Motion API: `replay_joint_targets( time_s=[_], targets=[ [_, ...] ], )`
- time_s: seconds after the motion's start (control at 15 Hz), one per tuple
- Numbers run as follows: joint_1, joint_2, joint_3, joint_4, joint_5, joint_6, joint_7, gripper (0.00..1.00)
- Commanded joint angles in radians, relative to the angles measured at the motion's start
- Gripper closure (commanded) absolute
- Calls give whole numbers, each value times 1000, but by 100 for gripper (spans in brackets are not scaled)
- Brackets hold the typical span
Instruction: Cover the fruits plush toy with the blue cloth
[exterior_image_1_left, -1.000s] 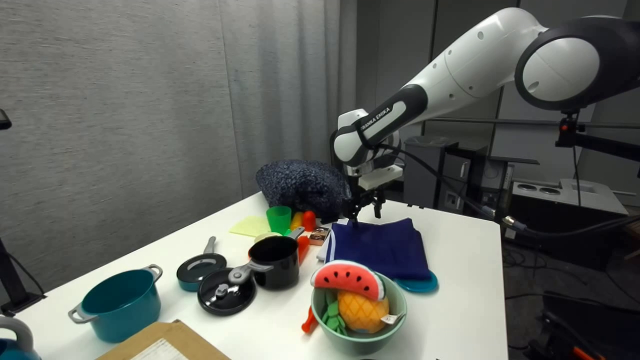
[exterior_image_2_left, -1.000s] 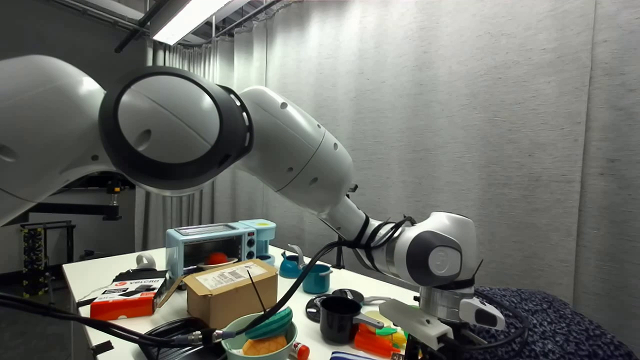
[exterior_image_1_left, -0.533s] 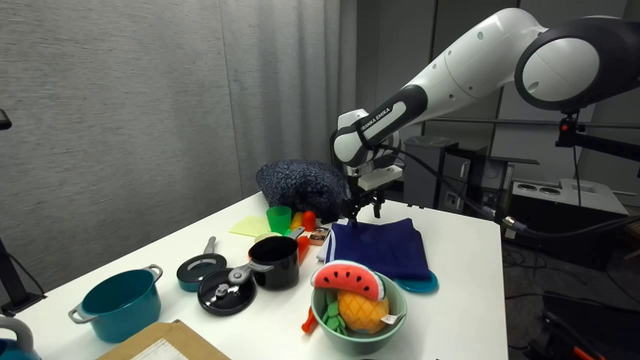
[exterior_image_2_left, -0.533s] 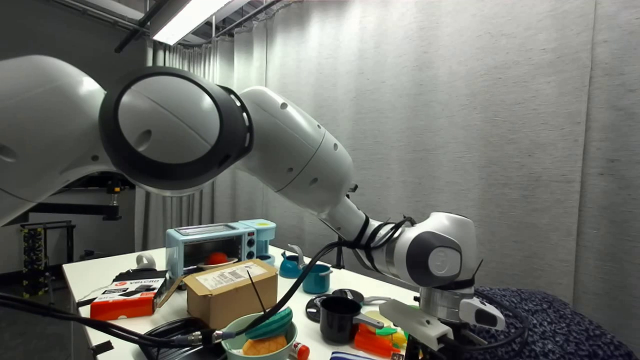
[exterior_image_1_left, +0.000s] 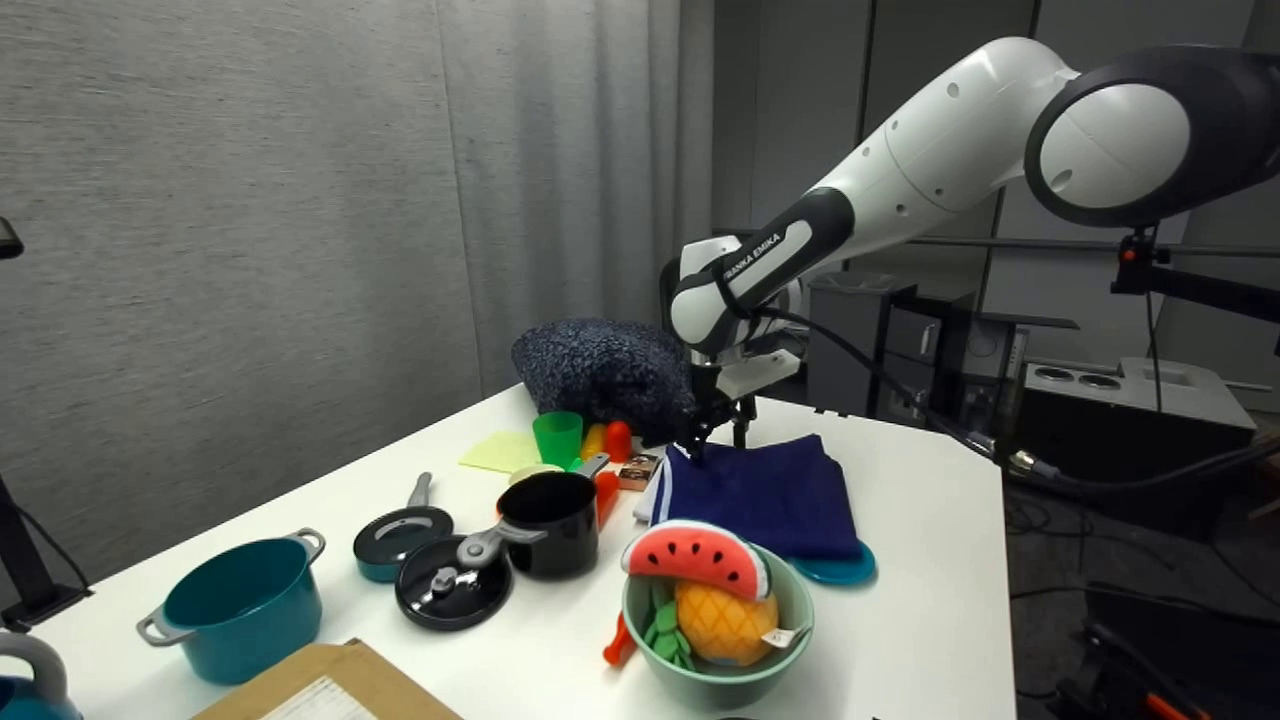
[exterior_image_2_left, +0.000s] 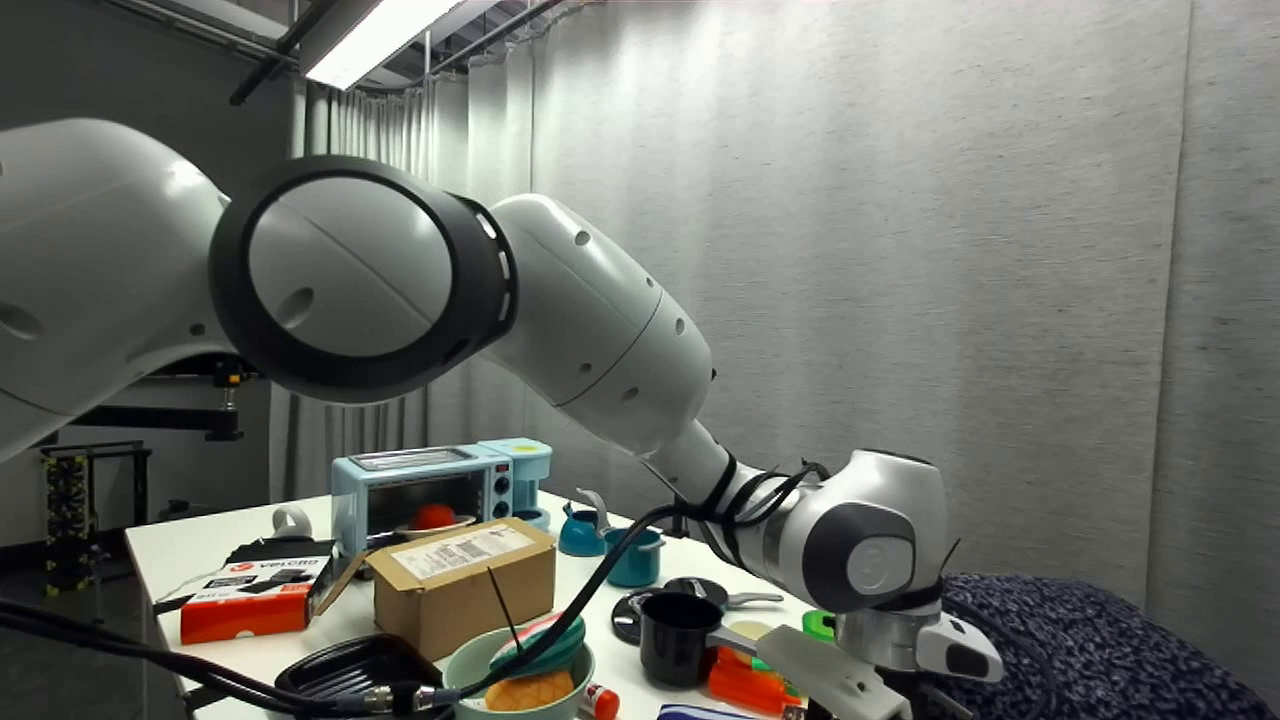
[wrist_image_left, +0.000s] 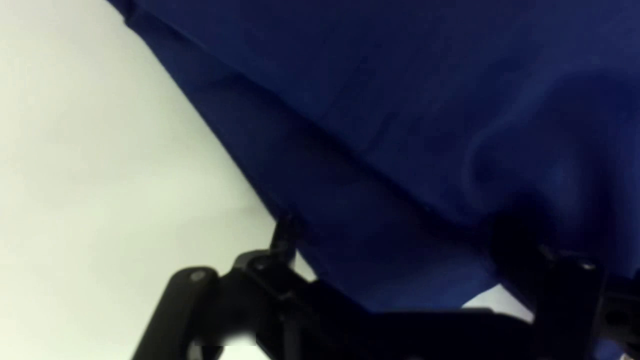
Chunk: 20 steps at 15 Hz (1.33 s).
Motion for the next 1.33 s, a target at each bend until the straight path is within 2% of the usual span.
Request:
replay_joint_targets(
  time_s=[0.0,0.53,0.93,1.27],
  targets=[
    [-51,38,66,73,54,-73,-94,0],
    [-87,62,37,194,56,-222,-72,0],
    [-121,123,81,289,98,-371,-152,0],
    [-127,203,90,371,112,-489,-181,0]
  ],
)
